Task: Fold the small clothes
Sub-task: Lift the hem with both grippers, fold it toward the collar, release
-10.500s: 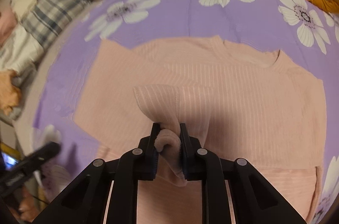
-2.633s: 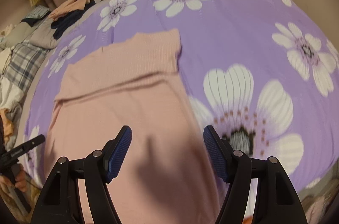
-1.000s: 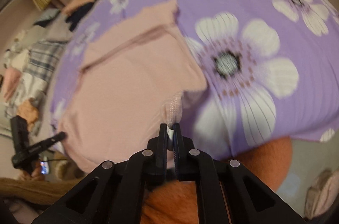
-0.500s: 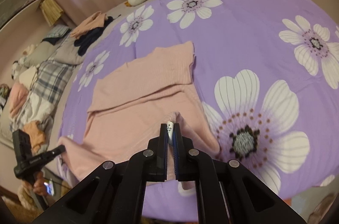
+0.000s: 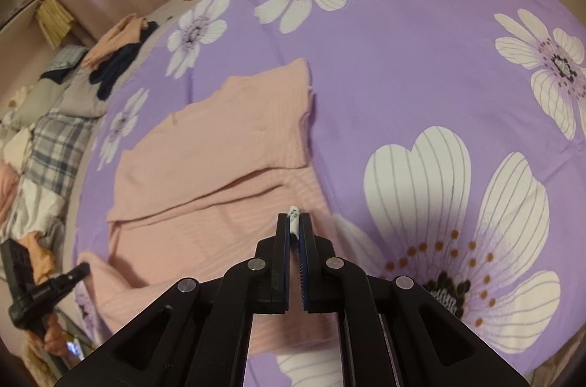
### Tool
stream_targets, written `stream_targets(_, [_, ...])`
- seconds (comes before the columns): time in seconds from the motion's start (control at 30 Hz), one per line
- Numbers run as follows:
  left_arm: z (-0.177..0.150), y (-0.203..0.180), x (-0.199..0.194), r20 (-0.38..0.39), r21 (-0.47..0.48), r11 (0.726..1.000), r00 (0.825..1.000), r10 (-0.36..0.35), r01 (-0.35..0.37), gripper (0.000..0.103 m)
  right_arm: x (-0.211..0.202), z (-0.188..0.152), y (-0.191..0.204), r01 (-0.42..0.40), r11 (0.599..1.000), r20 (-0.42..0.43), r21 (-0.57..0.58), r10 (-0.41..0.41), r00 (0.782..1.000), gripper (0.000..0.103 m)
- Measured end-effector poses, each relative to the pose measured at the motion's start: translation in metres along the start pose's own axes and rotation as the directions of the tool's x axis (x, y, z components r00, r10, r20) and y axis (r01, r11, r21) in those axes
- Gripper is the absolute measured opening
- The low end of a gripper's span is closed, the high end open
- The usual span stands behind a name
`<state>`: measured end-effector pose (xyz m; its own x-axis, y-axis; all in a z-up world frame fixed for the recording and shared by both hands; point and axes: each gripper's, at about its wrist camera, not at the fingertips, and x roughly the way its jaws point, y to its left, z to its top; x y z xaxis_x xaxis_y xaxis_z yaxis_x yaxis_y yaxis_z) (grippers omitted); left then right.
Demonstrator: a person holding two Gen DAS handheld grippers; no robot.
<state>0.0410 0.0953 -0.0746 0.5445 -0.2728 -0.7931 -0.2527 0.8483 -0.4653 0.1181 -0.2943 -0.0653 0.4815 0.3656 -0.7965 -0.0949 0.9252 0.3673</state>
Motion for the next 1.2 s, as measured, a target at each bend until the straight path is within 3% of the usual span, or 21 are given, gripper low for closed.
stream_targets(0.4, [0.015, 0.002, -0.003, 0.040, -0.018, 1.000, 0.999, 0.011, -0.010, 0.005, -0.006, 0.017, 0.008, 0.050, 0.999, 0.068, -0.018, -0.048, 0.997, 0.006])
stream_targets(0.73, [0.019, 0.010, 0.036, -0.016, 0.017, 0.995, 0.995, 0.101, -0.101, 0.006, 0.030, 0.014, 0.000, 0.102, 0.995, -0.003, -0.001, -0.102, 0.995, 0.006])
stream_targets(0.87, [0.016, 0.015, 0.051, -0.047, 0.016, 0.994, 0.993, 0.106, -0.105, 0.007, 0.039, 0.010, -0.004, 0.112, 0.994, -0.022, 0.000, -0.112, 0.993, 0.006])
stream_targets(1.1, [0.015, 0.020, 0.046, -0.045, -0.009, 0.997, 0.996, 0.077, -0.077, 0.012, 0.034, 0.008, -0.009, 0.112, 0.994, -0.017, 0.015, -0.112, 0.994, 0.006])
stream_targets(1.2, [0.009, 0.020, 0.030, -0.033, -0.016, 0.996, 0.996, 0.082, -0.082, 0.025, 0.023, 0.006, -0.012, 0.081, 0.996, -0.012, 0.034, -0.081, 0.997, 0.006])
